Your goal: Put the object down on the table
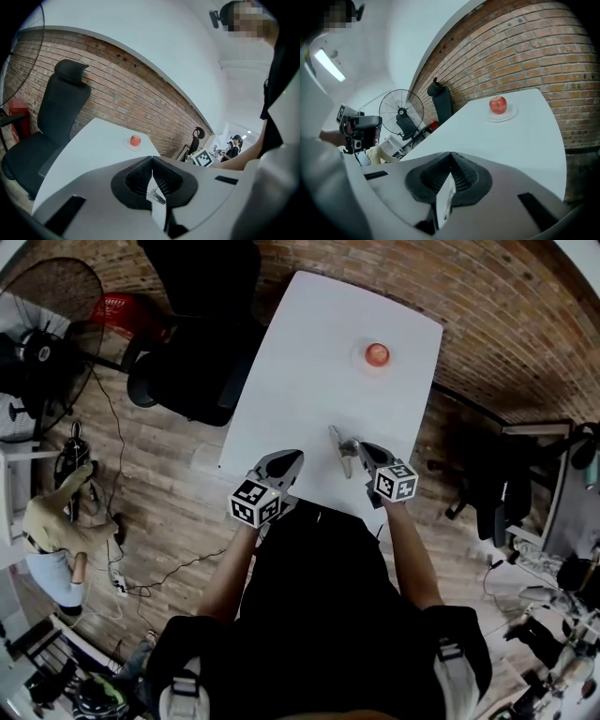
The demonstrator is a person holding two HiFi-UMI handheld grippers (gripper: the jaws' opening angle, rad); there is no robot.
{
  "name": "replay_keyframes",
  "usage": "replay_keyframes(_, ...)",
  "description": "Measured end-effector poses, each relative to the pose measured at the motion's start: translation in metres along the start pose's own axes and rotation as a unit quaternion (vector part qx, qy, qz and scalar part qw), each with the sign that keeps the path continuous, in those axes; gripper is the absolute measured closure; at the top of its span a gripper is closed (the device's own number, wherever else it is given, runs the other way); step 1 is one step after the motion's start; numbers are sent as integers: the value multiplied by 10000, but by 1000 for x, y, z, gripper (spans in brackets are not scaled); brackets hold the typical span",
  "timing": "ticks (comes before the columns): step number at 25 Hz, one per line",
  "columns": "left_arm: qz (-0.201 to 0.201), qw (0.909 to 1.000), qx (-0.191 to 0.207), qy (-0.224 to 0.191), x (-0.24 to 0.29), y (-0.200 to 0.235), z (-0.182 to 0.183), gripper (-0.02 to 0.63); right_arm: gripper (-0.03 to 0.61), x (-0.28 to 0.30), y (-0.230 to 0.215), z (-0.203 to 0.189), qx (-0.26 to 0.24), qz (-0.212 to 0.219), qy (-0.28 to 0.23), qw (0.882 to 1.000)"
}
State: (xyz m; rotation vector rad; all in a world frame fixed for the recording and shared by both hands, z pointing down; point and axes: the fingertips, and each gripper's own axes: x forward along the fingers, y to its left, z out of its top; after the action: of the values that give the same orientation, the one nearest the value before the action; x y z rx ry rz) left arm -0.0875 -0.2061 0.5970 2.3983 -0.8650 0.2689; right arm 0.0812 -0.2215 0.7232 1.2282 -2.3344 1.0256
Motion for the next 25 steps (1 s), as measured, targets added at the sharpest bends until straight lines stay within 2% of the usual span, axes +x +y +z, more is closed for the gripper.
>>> replay_keyframes(12,-222,9995,165,128,19,-1,-3,594,583,-19,24,0,-655,-17,-46,9978)
replay_keyframes(20,-438,9976,350,408,44,-15,-5,594,583,-36,18,-1,-670,-104,-157,9976)
replay_keyframes(25,-468,9972,410,420,61,-33,-1,594,583,-53,10,-7,-691,-87,-143,9975)
